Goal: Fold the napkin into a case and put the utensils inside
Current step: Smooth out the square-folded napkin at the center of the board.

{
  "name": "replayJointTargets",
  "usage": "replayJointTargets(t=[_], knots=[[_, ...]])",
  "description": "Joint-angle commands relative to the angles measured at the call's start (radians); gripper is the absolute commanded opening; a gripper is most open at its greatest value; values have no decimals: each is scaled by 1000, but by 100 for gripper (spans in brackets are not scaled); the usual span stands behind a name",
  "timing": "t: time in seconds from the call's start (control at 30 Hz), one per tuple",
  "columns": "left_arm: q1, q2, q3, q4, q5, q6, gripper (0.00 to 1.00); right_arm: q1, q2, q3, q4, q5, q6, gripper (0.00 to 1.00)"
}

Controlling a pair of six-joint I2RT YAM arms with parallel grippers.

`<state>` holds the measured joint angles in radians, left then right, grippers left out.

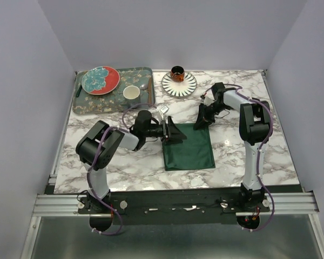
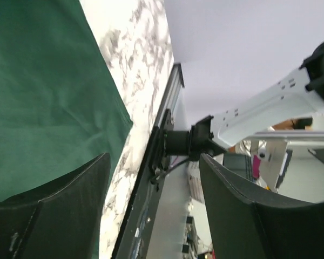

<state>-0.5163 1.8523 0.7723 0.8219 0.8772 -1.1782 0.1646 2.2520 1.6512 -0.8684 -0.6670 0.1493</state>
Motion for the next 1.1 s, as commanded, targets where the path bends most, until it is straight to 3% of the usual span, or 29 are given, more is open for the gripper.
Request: replayJointTargets(t=[0.0,0.17,0.27,0.4,0.53,0.77,1.07], knots=[[-45,126,-56,226,-9,-170,76,0,24,-18,-3,149,-44,24],[-21,209,-87,163,-33,-158,76,0,35,-5,-12,161,-39,24],[1,199,-129,94,-56,-108,78,0,37,4,-20,175,-40,24],[21,156,-182,126,-55,-78,80,1,35,2,-20,184,-47,24],[10,12,-183,143,-20,-51,83,0,27,-2,-18,182,-56,24],[-34,-174,-255,14,-20,-38,84,0,-11,1,-17,130,-63,25],[-111,10,-271,161,-7,-123,80,1,-117,-19,-20,50,-59,28]])
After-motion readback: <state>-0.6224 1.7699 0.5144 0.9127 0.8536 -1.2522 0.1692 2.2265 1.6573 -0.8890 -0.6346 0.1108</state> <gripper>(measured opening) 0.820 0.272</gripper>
